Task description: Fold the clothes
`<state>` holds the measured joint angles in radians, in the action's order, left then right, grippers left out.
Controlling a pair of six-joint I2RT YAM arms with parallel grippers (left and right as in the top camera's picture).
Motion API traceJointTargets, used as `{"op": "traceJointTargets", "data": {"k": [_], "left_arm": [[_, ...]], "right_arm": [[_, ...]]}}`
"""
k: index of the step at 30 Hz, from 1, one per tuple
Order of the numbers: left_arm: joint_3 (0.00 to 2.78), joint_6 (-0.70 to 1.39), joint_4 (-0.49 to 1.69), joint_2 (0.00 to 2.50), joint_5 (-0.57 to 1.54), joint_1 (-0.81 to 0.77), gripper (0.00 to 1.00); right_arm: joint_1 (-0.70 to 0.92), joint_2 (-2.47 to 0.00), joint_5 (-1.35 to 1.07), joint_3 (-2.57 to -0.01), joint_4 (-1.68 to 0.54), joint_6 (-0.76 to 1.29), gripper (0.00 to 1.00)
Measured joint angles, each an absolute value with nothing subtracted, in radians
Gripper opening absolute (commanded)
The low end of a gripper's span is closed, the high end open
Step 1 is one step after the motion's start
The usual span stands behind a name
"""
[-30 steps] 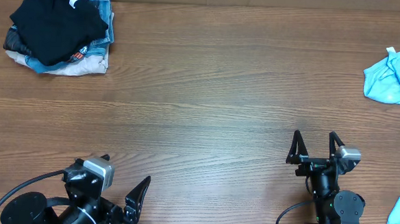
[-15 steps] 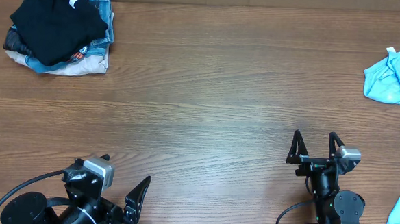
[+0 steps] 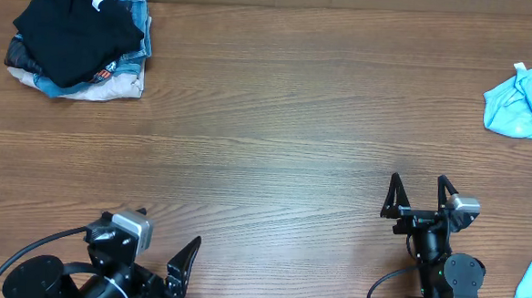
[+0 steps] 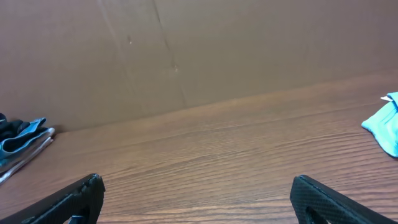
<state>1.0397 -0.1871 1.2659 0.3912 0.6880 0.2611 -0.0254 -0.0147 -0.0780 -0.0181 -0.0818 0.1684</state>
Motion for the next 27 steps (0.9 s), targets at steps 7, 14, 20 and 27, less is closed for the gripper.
{"op": "traceJointTargets", "data": {"k": [7, 14, 20, 27], "left_arm": [[1.039, -0.183, 1.281, 0.391, 0.682, 0.254, 1.00], [1.014, -0.043, 1.111, 0.363, 0.611, 0.142, 1.00], [0.835, 0.048, 0.859, 0.256, 0.531, 0.049, 1.00], [0.539, 0.146, 0.537, 0.131, 0.463, -0.007, 1.00]], "right_arm": [[-0.025, -0.015, -0.077, -0.018, -0.082, 0.169, 1.00], [-0.025, -0.015, -0.077, -0.019, -0.082, 0.169, 1.00], [-0.025, -0.015, -0.078, -0.019, -0.081, 0.171, 1.00], [-0.025, -0.015, -0.077, -0.019, -0.081, 0.171, 1.00]]}}
